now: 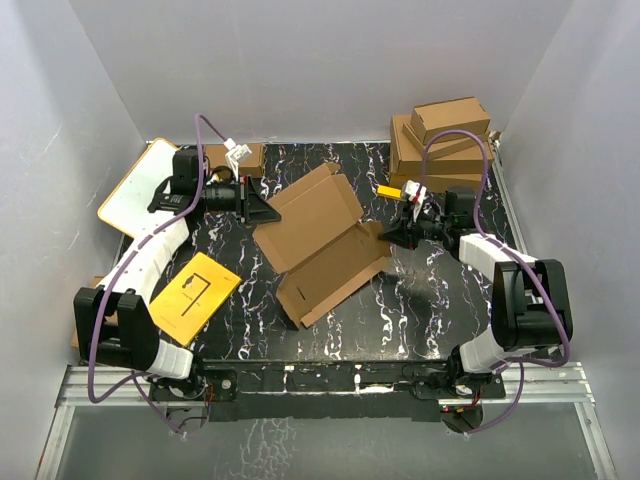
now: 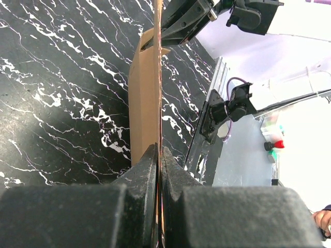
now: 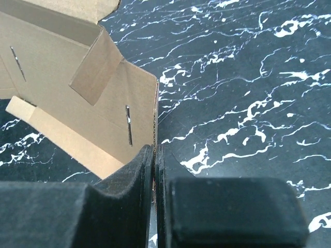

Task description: Fold the paper box

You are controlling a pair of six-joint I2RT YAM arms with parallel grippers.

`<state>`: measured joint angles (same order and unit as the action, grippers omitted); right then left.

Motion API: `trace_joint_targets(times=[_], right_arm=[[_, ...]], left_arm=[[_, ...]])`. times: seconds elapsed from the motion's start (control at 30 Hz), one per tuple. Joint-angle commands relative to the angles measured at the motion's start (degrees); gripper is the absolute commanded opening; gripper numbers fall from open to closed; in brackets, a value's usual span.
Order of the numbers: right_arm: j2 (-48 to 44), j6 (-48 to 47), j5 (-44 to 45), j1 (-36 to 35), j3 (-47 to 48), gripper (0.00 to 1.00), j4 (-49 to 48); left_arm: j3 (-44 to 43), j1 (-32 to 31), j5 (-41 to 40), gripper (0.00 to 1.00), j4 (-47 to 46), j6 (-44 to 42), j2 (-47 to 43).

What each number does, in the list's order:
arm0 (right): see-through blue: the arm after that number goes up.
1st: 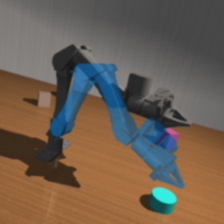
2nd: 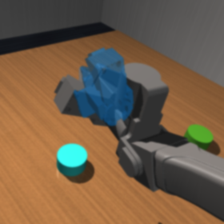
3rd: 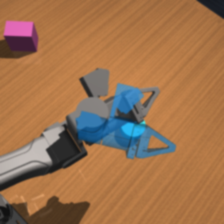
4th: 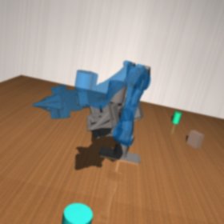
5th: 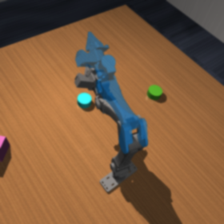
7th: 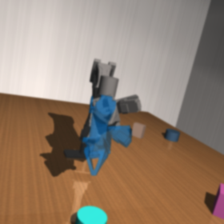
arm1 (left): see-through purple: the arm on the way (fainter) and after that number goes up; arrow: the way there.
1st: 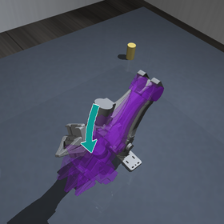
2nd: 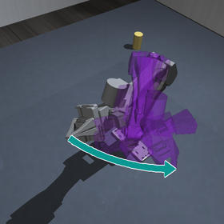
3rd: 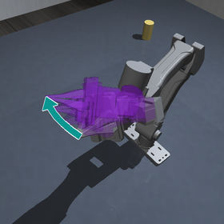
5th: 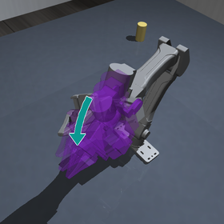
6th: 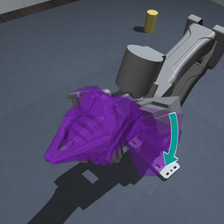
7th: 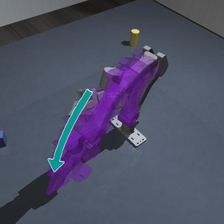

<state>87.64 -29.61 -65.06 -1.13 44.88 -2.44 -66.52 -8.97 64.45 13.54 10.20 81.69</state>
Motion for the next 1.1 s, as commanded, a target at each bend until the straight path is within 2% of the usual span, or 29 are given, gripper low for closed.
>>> trace_joint_targets(times=[0.0,0.1,0.23,0.5,0.83,1.07], right_arm=[[-5.0,9.9,-2.0,-0.1,-2.1,0.08,-13.9],[-7.3,16.2,-1.3,-0.7,-5.7,0.08,-20.7],[-8.9,20.2,2.6,-2.1,-9.4,0.08,-27.2],[-6.6,22.8,5.9,-3.3,-12.5,0.08,-31.5],[-6.2,23.1,1.6,-3.3,-14.8,0.08,-31.1],[-8.1,18.0,-2.2,-3.3,-15.1,0.08,-24.7]], left_arm=[[-5.1,-0.8,0.8,0.0,2.7,-2.2,0.1],[-6.4,-1.7,-0.5,0.0,4.5,-3.2,0.7],[-7.2,-3.0,-1.3,0.0,6.3,-4.3,1.4],[-5.3,-6.0,-3.5,0.0,8.8,-6.7,2.2],[-0.7,-7.4,-4.1,0.0,6.9,-5.8,1.2],[1.5,-7.7,-4.8,0.0,5.9,-5.4,-0.4]])
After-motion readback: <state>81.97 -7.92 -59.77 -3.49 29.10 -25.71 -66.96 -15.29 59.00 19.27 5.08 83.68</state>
